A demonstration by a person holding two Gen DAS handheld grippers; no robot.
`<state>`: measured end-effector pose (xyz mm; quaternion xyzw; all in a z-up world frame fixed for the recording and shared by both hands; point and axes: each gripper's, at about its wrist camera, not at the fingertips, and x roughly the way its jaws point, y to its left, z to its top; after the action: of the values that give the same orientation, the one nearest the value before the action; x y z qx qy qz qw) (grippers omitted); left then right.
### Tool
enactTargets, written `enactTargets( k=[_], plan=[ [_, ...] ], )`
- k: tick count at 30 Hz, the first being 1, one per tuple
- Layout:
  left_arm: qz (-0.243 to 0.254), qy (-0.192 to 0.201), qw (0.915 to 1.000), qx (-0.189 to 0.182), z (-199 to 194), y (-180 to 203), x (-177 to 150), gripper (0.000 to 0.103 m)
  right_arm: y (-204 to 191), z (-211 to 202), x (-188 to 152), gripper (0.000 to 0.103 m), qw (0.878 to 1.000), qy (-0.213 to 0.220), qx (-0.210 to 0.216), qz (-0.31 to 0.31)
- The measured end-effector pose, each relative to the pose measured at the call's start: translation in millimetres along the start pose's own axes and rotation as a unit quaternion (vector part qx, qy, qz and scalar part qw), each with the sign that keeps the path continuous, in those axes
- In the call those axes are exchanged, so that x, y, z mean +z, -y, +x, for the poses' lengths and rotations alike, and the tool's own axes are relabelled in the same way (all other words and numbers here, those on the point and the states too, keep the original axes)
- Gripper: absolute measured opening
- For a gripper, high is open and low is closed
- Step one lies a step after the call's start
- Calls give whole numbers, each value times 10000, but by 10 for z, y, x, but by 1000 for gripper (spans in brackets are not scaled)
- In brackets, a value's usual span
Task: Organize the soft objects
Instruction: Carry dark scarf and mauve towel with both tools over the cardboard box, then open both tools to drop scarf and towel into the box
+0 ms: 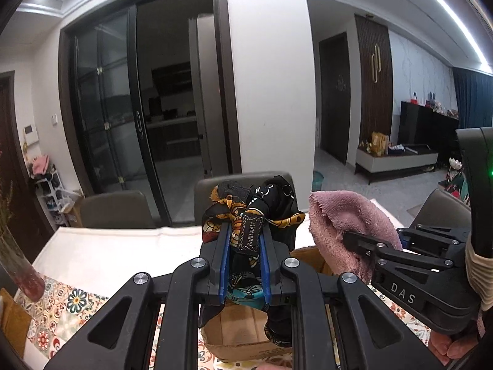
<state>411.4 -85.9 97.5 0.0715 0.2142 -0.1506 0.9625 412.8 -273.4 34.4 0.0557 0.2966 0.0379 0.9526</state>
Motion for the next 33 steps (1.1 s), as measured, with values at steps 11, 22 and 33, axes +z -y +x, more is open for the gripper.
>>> enactTargets(
  k=[11,22,33],
  plan=[
    [-263,-1081,9933,-311,805,-18,-188,18,107,688,-38,18,9957,-913,122,100],
    [-262,-2009,9780,-499,1346,114,-418,42,281,1140,-185,21,9866,-1604,125,250],
    [-61,-1864,9822,216,1107,6,-327,61,252,1016,-153,44,9879,-1517,-62,319]
  ],
)
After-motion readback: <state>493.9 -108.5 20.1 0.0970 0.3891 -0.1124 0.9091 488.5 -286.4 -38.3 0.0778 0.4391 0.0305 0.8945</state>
